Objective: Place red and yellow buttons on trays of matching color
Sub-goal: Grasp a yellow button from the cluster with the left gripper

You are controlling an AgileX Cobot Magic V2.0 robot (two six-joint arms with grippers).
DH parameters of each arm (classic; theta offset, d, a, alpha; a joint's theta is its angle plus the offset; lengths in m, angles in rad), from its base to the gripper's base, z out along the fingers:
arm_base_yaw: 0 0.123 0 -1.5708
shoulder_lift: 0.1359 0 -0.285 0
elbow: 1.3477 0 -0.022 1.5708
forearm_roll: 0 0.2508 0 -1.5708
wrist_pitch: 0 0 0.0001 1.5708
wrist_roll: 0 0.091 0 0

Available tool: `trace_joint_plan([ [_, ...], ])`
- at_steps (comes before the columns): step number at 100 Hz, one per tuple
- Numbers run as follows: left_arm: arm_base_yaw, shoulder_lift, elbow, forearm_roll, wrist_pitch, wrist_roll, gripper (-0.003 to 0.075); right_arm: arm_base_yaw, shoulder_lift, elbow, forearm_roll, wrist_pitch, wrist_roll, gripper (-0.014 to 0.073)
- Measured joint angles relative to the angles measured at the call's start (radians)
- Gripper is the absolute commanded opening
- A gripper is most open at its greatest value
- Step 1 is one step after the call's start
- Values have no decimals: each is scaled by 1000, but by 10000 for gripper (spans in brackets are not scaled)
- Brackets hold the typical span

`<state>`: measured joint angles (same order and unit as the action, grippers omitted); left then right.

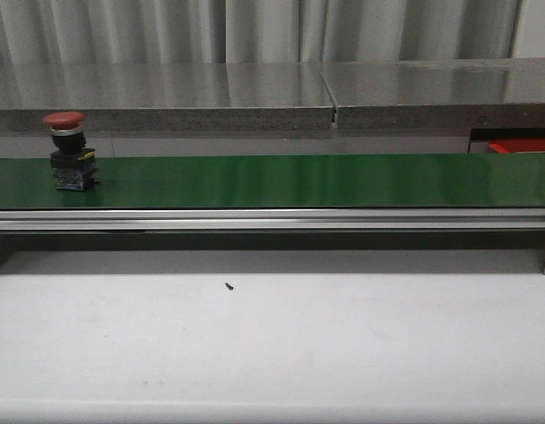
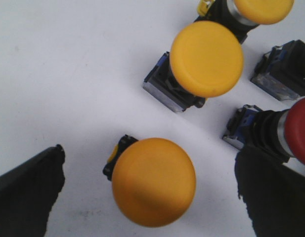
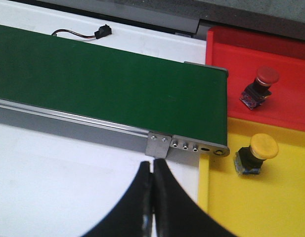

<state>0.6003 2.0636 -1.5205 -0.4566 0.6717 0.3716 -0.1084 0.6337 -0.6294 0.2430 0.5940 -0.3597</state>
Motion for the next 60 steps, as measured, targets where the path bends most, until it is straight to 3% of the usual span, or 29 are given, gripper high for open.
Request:
trace_joint_plan([
  [16, 0, 16, -1, 0, -4, 0, 489, 0, 0, 0, 0, 0, 0, -66],
  [43, 0, 23, -5, -4, -2, 0, 99, 0, 0, 0, 0, 0, 0, -66],
  [52, 0, 21, -5, -11, 2, 0, 10, 0, 0, 0, 0, 0, 0, -66],
  [60, 0, -2, -5, -22, 7, 0, -19, 0, 0, 0, 0, 0, 0, -66],
])
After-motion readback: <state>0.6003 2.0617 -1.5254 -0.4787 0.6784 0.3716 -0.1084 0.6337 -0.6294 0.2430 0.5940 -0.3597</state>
